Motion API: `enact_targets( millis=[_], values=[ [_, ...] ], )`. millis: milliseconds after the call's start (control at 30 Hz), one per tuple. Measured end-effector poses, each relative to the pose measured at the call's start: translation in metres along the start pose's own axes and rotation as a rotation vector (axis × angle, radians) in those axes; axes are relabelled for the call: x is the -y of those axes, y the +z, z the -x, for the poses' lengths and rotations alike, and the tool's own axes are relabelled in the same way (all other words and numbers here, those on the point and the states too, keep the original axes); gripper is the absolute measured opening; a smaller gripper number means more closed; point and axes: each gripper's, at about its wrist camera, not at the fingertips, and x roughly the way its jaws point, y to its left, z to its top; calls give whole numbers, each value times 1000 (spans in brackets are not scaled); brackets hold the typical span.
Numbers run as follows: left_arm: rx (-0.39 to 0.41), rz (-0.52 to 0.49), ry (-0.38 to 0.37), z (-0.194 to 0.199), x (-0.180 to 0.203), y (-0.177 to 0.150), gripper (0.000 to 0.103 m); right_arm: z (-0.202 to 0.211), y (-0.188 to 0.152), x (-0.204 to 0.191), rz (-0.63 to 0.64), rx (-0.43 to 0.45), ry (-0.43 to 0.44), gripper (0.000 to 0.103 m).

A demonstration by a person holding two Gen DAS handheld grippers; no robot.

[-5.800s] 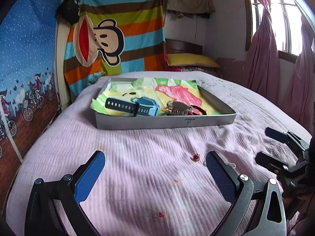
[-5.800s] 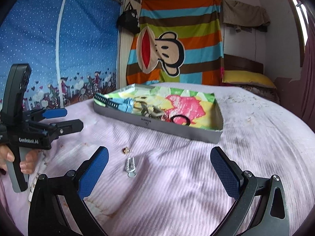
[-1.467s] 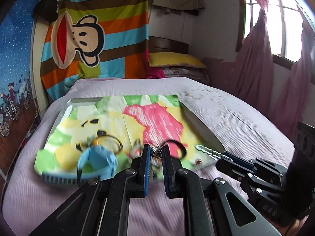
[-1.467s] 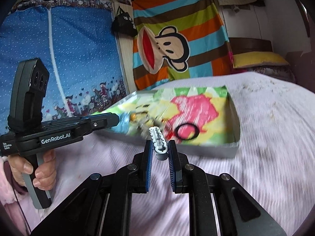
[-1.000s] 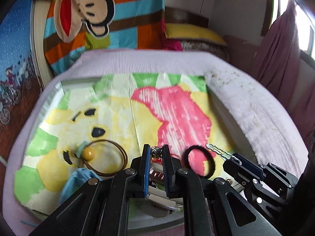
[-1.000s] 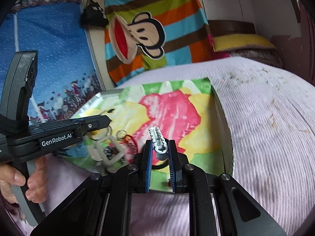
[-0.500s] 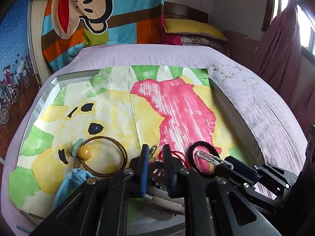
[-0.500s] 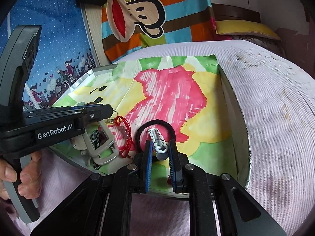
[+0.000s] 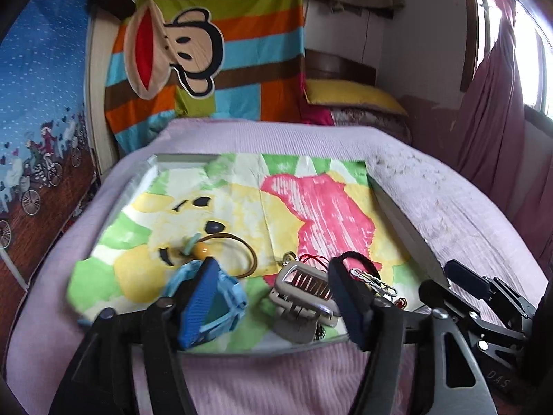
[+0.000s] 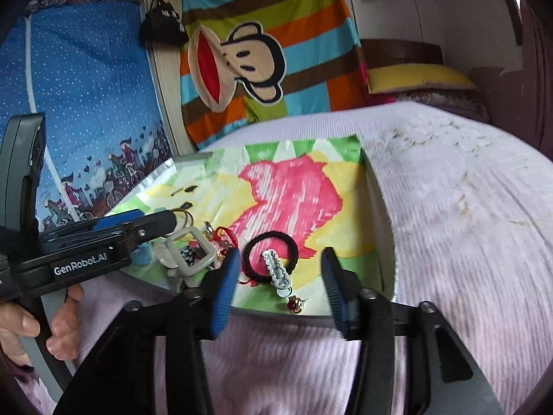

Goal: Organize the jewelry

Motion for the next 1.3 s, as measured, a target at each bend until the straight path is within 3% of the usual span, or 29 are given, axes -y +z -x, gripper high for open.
enact_targets(
  millis=[133,267,400,467,667,1300],
  values=[
    [45,9,9,22,-7,-8,86,23,-2,-3,8,49,2,63],
    [81,30,7,42,-15,-20,91,41,-6,-8,8,83,9,77],
    [124,46,13,63,-23,-34,102,60,-13,-15,17,117,3,83],
    [145,55,18,75,-27,-43,103,67,-17,-19,16,130,4,90],
    [179,53,50,102,-35,-63,103,91,-30,-27,8,164,17,98],
    [270,-14,102,175,-35,-131,103,178,-87,-56,46,245,-19,102]
  ],
)
